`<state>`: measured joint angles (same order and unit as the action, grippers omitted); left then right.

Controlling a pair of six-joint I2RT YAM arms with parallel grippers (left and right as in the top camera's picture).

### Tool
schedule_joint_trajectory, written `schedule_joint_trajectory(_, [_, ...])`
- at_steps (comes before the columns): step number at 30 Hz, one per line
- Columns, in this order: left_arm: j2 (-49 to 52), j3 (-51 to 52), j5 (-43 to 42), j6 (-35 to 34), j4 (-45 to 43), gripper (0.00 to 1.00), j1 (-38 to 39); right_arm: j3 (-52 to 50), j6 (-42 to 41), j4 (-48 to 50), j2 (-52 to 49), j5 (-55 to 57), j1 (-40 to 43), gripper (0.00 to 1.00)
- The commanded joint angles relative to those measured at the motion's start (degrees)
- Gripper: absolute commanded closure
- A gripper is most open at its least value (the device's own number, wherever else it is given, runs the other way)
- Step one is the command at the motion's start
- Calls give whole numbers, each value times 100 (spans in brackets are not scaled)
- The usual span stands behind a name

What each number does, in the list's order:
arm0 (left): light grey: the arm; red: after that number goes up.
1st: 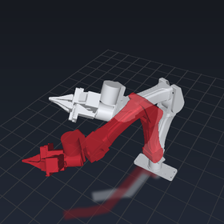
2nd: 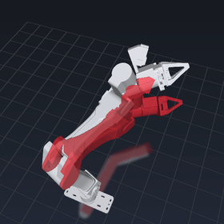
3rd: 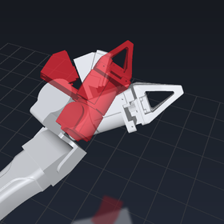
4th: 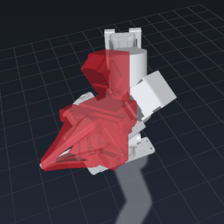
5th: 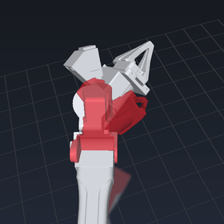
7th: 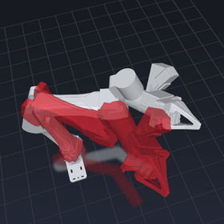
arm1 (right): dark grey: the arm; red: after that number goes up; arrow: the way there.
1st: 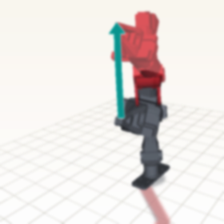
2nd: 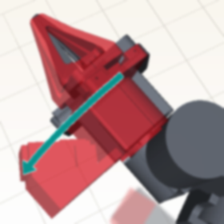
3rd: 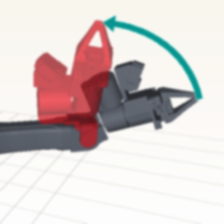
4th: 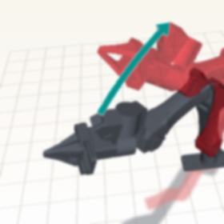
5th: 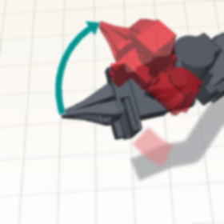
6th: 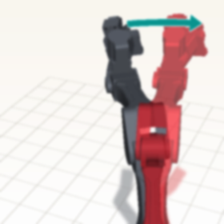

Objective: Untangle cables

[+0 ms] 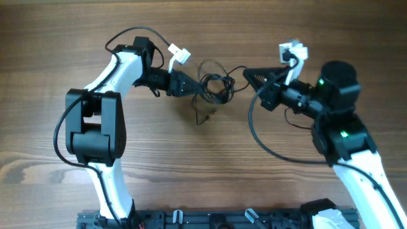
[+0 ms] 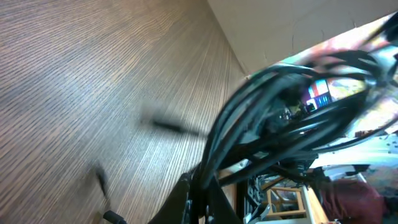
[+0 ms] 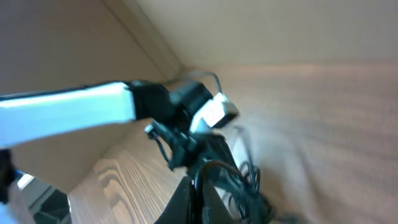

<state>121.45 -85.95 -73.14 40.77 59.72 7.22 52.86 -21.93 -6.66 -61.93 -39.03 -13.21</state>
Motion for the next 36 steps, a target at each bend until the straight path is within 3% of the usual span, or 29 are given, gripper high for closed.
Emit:
schedule_joint_trajectory(1, [-103, -11, 234, -122, -20, 94, -52, 37, -275, 284, 507, -140, 50, 96])
schedule_joint_trajectory(11, [-103, -11, 236, -122, -20, 94, -52, 37, -1235, 1397, 979, -129, 57, 96])
schedule_joint_trajectory(18, [-103, -11, 400, -151, -39, 94, -55, 37, -1292, 787, 964, 564, 369, 96])
schedule_joint_trajectory(22, [-103, -11, 977, -1040, -437, 96, -52, 37, -1871, -219, 966, 1716, 586, 96])
schedule_joint_trajectory(28, [-103, -11, 3012, -3239, -1104, 96, -52, 37, -2164, -1178, 920, 2122, 837, 96])
schedule_joint_trajectory(36, [-101, -11, 3464, -3550, -1137, 96, -26, 37, -1814, -1980, 673, 2848, 835, 96])
